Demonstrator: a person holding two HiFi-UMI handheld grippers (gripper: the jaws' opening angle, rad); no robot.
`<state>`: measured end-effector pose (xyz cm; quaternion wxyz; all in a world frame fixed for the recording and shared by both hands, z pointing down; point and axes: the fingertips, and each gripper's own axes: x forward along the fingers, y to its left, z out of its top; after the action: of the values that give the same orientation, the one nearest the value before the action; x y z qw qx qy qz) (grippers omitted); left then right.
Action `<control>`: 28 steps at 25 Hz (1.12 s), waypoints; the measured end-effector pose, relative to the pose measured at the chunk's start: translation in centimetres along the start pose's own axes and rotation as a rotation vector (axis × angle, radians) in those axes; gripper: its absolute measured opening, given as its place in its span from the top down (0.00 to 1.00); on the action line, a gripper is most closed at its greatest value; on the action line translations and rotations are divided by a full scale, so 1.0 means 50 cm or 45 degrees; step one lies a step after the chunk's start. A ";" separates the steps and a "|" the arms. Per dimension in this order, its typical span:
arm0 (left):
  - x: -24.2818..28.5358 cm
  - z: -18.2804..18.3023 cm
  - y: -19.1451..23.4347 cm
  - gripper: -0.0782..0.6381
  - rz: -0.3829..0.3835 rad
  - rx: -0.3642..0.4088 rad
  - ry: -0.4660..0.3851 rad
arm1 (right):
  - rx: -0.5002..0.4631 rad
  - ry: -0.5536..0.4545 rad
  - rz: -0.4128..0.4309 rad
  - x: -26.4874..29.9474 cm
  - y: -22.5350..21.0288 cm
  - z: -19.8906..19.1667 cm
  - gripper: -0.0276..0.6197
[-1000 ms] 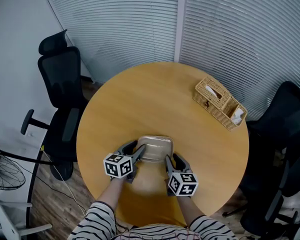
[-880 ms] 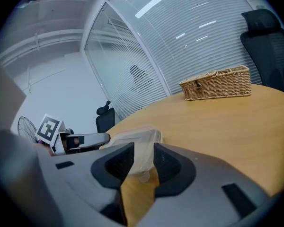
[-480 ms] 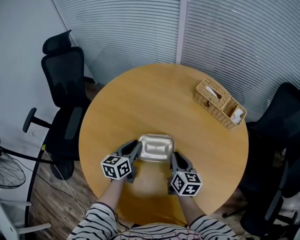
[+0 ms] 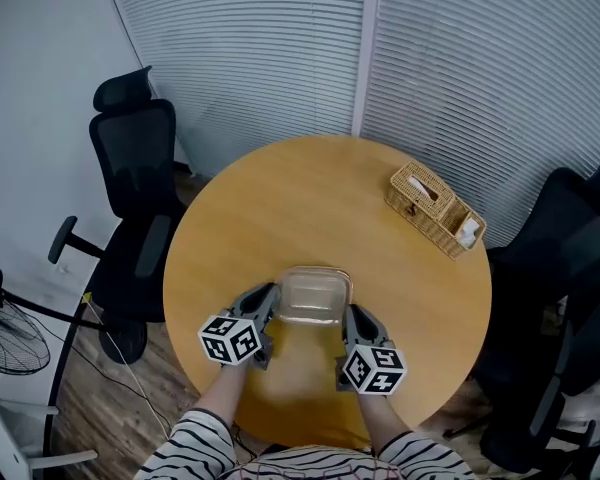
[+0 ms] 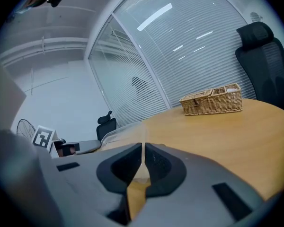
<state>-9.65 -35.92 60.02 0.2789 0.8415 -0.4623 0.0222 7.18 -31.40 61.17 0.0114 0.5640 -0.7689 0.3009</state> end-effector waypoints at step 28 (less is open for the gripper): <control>-0.350 0.033 -0.132 0.83 -0.083 0.001 -0.235 | -0.056 -0.117 0.058 -0.257 0.204 -0.026 0.90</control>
<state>-14.80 -20.60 50.50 0.2355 0.8545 -0.4585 -0.0643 2.50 -17.86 53.07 -0.0184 0.5590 -0.7878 0.2580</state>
